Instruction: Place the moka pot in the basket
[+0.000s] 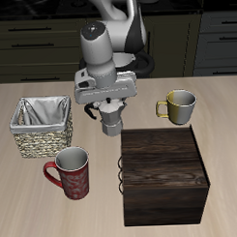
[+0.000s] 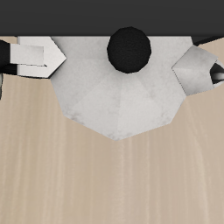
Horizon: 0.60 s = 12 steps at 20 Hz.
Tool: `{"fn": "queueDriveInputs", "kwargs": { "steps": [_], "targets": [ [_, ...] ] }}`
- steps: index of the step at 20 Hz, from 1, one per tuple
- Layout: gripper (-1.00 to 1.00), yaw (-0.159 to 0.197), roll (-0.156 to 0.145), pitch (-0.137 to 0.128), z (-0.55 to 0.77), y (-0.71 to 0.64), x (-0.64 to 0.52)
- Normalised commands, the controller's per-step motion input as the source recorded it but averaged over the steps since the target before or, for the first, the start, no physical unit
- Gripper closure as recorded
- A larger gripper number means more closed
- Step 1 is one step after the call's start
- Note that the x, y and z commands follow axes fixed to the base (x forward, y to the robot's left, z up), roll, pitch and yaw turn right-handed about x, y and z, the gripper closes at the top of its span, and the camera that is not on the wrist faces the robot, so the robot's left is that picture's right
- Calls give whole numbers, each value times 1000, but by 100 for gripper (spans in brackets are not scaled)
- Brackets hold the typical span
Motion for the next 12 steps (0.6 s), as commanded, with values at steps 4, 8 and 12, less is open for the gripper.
{"fn": "queueDriveInputs", "kwargs": {
  "steps": [4, 8, 12],
  "targets": [
    [100, 6, 11, -12, 81, -8, 20],
    [100, 16, 13, -28, 227, 16, -7],
    [100, 16, 17, -46, 450, 50, -64]
  ]
}}
